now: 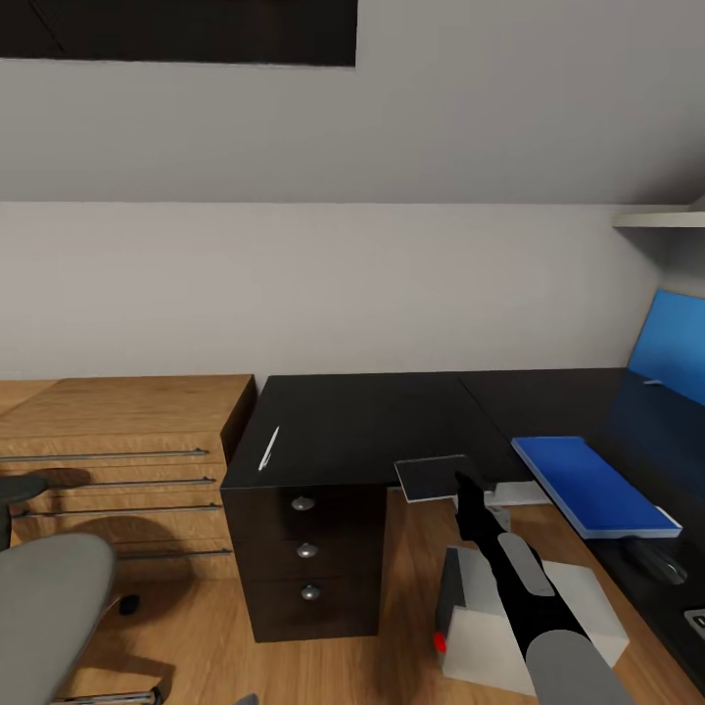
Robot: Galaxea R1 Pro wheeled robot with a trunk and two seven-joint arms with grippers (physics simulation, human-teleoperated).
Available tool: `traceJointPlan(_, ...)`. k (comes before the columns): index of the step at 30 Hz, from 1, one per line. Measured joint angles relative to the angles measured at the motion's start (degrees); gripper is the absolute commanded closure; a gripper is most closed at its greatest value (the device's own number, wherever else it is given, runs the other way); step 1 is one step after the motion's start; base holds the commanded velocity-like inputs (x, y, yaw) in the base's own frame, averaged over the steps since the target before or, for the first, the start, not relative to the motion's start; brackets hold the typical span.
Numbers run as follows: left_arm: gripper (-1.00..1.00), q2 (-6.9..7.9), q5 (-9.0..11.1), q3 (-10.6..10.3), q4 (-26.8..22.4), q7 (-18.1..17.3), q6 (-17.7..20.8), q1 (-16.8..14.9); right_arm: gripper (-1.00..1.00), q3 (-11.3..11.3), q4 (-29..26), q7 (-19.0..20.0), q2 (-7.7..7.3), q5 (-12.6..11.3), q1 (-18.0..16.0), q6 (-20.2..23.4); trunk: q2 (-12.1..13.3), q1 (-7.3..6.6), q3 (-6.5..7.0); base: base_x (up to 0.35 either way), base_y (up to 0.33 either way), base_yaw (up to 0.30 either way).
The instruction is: In the bedroom, organize the workspace by keeping the computer under the desk, ensuring the monitor is on the desk, placing the keyboard on the desk next to the monitor, placing the mouse on the desk next to the keyboard, moving the folder from the swivel chair onto the desk next to the mouse, stacking the notebook on top of the folder with the pen on top of the notebook, and positioning the swivel chair next to the desk.
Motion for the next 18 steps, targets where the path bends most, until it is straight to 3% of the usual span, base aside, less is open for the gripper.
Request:
traceJointPlan(6, -1.0, 0.0, 0.0, 0.0, 0.0, 0.0, 0.0, 0.0, -1.0, 0.0, 0.0, 0.0, 0.01, 0.0, 0.0, 0.0, 0.0, -0.01, 0.0, 0.138, 0.0, 0.0)
traceJointPlan(18, -1.0, 0.0, 0.2, 0.0, 0.0, 0.0, 0.0, 0.0, -1.0, 0.0, 0.0, 0.0, 0.01, 0.0, 0.0, 0.0, 0.0, 0.0, 0.0, 0.015, 0.0, 0.0)
